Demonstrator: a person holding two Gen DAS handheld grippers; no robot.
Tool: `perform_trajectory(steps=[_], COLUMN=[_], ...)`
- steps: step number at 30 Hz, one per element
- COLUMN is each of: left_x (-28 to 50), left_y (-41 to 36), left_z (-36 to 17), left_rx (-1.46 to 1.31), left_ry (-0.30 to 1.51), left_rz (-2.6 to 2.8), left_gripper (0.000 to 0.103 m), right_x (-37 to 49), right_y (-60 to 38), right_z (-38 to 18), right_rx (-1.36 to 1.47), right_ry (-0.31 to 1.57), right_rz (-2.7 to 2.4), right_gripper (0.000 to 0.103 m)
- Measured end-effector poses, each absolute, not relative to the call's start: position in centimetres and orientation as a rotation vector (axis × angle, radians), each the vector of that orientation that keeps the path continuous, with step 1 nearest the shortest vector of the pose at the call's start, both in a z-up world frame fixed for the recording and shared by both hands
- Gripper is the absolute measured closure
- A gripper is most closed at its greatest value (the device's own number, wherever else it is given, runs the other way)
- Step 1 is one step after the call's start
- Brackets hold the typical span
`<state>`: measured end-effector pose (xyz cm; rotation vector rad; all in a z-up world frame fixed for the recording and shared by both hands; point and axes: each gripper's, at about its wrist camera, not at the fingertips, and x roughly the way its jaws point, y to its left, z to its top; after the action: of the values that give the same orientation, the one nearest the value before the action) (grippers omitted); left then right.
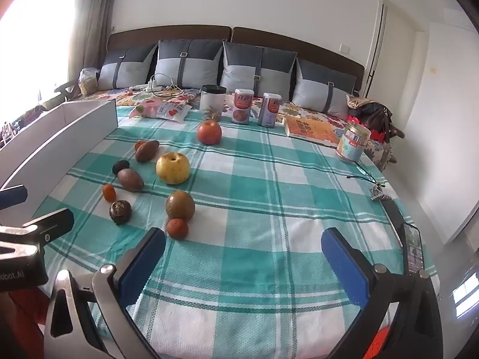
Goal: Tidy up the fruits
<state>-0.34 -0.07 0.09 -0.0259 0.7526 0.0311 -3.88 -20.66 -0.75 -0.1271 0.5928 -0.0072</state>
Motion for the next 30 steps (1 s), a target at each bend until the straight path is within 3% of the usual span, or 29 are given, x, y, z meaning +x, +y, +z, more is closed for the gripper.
perform_trajectory(steps=[8, 10, 30], left_x=[-2.8, 0.1, 0.1], left_y=[-2.1, 0.7, -0.1], left_z=[-1.6, -1.6, -4.0], left_rx=[0.004, -0.044, -0.004], left_ry=[0.735, 0.813, 0.828], left_rz=[0.057, 0.046, 0.091], left_gripper=[0.001, 0.001, 0.001], right_x=[-3.9, -3.6, -3.8], right_y=[-20.0, -19.7, -20.5], right_z=[-1.8, -2.0, -4.8], right_rx=[-0.156, -0.155, -0.151], right_ry=[0.608, 0.618, 0.608], right_rz=[-0.007, 0.002, 0.045], right_gripper=[0.0, 0.0, 0.0])
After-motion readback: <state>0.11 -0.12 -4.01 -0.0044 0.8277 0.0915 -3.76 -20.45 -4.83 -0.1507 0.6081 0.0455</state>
